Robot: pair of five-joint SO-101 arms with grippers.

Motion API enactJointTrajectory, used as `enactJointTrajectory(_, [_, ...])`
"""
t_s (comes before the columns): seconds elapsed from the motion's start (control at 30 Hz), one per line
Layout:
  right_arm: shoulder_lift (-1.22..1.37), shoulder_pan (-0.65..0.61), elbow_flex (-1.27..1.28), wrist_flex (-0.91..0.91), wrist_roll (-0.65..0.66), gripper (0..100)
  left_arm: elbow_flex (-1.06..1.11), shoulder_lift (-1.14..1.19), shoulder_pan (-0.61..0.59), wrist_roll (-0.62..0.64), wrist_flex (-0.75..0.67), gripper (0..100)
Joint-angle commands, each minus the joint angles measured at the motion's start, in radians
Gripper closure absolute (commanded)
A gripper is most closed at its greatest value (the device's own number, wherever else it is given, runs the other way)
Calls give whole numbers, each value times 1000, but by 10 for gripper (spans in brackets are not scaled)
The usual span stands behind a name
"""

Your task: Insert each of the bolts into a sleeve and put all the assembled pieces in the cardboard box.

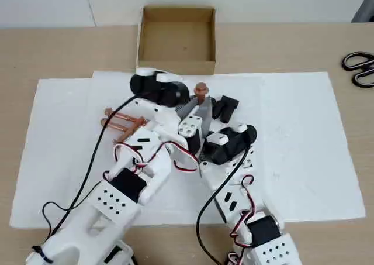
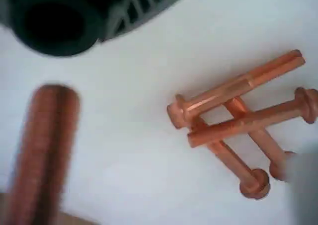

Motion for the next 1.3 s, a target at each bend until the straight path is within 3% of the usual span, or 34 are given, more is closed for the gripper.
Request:
enactJointTrajectory(0.0, [-18,-8,-28,-22,-14,995,-5,-43,20,8,-26,994])
enactJointTrajectory(1.27, [-18,-5,-28,-24,-14,995,79,-44,23,6,66,994])
